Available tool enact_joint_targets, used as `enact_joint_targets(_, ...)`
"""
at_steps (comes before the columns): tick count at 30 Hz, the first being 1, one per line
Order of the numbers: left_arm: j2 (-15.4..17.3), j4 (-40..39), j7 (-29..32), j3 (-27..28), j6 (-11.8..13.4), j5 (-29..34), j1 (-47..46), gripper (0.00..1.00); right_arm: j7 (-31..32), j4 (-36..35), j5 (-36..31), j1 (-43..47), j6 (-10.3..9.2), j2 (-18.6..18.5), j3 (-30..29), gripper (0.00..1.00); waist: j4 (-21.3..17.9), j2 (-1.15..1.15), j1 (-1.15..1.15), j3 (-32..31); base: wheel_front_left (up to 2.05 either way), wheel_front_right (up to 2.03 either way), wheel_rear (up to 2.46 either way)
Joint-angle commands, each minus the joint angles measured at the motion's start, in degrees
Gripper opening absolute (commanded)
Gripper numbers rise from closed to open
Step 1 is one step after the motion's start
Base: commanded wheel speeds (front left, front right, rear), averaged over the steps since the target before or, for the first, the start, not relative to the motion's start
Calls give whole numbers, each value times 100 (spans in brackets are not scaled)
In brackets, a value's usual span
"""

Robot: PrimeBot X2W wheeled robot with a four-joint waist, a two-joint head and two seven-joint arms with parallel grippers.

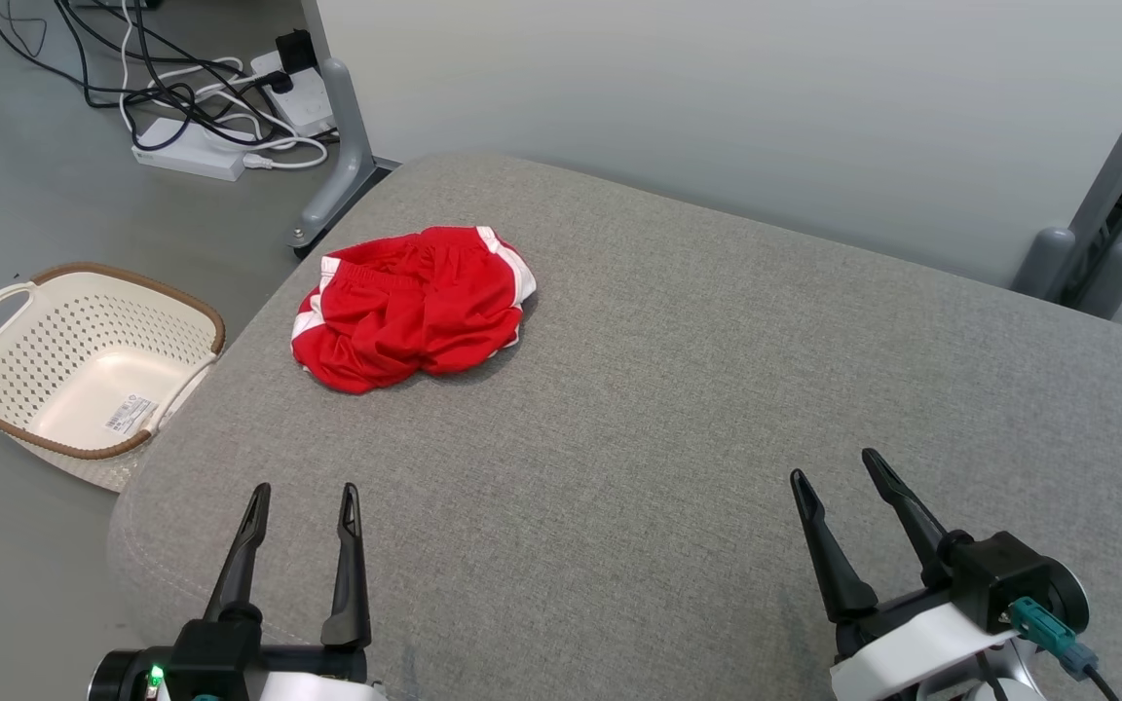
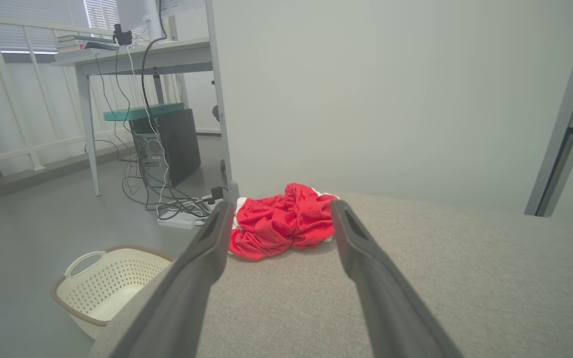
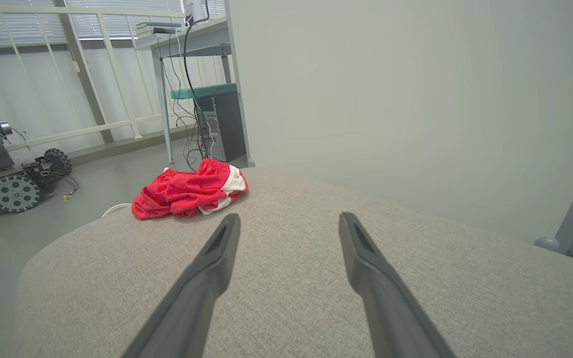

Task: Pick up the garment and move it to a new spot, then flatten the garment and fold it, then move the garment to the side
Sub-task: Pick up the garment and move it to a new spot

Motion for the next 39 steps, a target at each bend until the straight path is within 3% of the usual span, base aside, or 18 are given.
enact_joint_targets(1, 18, -21, -3, 19, 6, 7, 2, 100, -30, -7, 32, -61, 1, -44, 2, 100, -1, 0, 0, -1, 0, 0, 0)
enact_joint_targets(9, 18, -39, -3, 129, -132, 96, -186, 100, -30, -95, 4, 7, 1, -71, -118, 100, -15, 0, 0, 123, 0, 0, 0)
enact_joint_targets(12, 27, -34, -2, 308, -294, 119, -344, 100, -29, -202, -38, -33, 1, -114, -157, 100, -90, 0, 0, 324, 0, 0, 0)
enact_joint_targets(19, 191, -3, -2, 936, -816, -28, -1465, 100, 84, -653, -313, -510, 1, -646, -233, 100, -361, 0, 0, 1248, 0, 0, 0)
enact_joint_targets(25, 653, 1084, 29, 1095, -1347, -297, -2611, 100, 522, -1431, -402, -818, 1, -1078, -470, 100, -583, 0, 0, 1887, 0, 0, 0)
enact_joint_targets(27, 822, 1614, 329, 1009, -1458, -471, -3057, 100, 665, -1699, -429, -855, 1, -1156, -591, 100, -637, 0, 0, 2051, 0, 0, 0)
enact_joint_targets(31, 1115, 2441, 894, 903, -1537, -853, -3932, 100, 947, -2243, -445, -939, 1, -1211, -700, 100, -747, 0, 0, 2395, 0, 0, 0)
enact_joint_targets(34, 1111, 3107, 1272, 865, -1572, -1421, -4526, 100, 1090, -2534, -465, -943, 0, -1215, -696, 100, -825, 0, 0, 2593, 0, 0, 0)
enact_joint_targets(39, 1407, 4096, 2180, 146, -1551, -2465, -5276, 100, 1235, -2743, -502, -882, 1, -1262, -732, 100, -950, 0, 0, 2928, 0, 0, 0)
